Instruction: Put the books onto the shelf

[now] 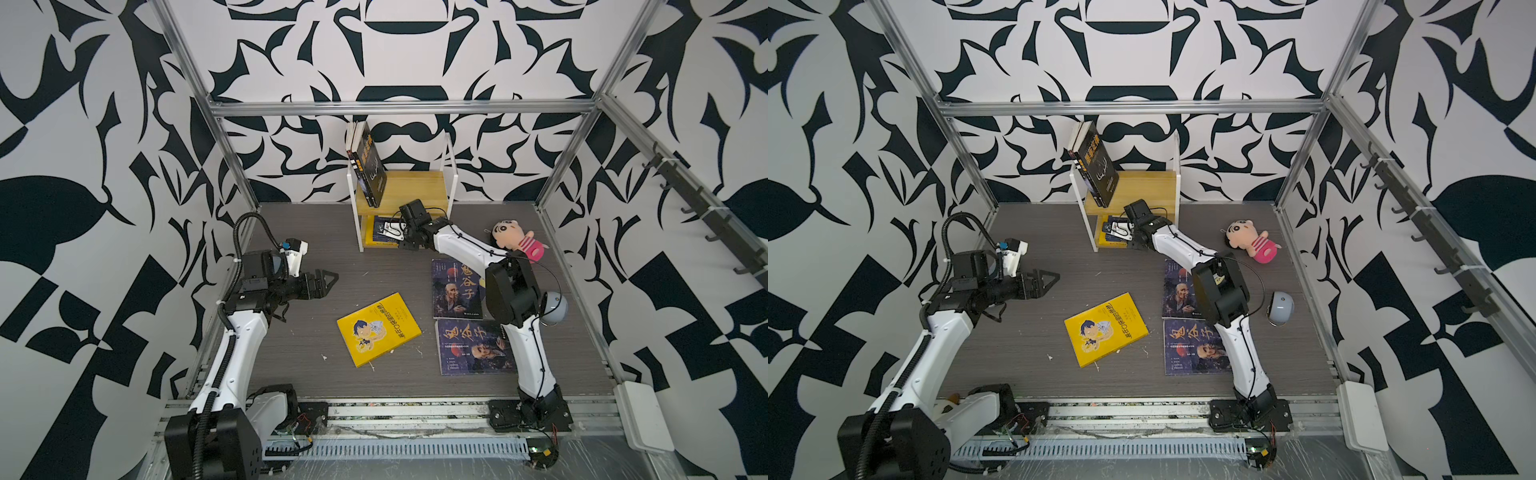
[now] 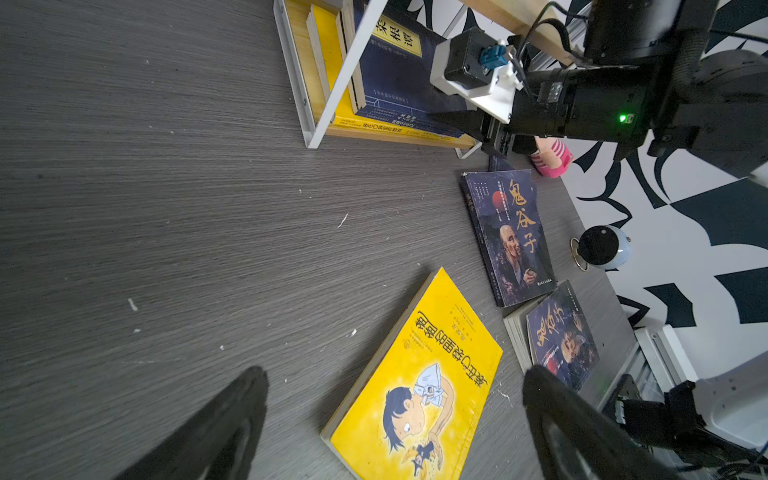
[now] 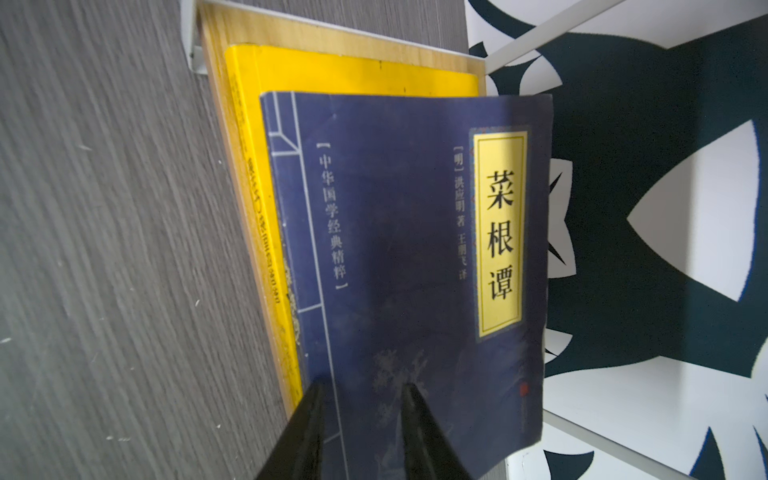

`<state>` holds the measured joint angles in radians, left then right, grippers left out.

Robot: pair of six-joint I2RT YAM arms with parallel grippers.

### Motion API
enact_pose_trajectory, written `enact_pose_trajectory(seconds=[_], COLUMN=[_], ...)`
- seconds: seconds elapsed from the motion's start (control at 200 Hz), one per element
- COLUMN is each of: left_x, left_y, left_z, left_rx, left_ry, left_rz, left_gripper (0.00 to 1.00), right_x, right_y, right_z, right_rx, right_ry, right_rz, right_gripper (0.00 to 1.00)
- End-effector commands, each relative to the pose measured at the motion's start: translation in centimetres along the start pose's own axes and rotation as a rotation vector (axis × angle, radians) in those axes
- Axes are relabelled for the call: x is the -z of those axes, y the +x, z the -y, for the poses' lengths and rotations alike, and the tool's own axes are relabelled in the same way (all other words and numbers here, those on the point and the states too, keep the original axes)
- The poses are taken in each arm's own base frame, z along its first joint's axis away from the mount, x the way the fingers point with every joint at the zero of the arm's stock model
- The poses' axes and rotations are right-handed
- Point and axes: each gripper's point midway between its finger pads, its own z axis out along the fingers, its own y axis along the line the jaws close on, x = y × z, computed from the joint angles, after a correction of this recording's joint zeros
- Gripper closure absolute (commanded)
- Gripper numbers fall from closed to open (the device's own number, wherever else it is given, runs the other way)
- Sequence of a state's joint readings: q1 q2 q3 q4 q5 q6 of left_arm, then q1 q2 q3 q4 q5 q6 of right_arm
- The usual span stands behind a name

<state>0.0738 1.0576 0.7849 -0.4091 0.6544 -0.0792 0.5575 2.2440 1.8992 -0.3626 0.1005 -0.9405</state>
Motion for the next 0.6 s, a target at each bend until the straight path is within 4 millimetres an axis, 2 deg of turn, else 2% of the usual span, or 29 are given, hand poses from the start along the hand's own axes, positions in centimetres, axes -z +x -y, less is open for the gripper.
enact_pose_trajectory(seconds=[0.0,0.115,0.22,0.595], left_x=[-0.1,-0.1,0.0,0.0], left_y=[0.4,0.3,0.1,0.2], left_z=[0.0,0.0,0.1,0.0], left_rx=[0.014,0.013,0.014,0.019], left_ry=[0.02,0.018,0.016,0.018], left_rz=[-0.007,-0.006,-0.002,-0.004], left_gripper=[0.01,0.01,0.01,0.01], right_x=[1.4,1.5,1.2,0.2], right_y=[-2.0,-2.6,-2.9,-2.3], right_z=[2.0,2.1,2.0,2.9], right_rx=[-0.04,-0.087,-0.094,-0.102], right_ry=[0.029,0.016,0.016,0.058], right_rz=[0.08,0.098,0.1,0.076], right_gripper=[0.6,0.51,0.5,0.6])
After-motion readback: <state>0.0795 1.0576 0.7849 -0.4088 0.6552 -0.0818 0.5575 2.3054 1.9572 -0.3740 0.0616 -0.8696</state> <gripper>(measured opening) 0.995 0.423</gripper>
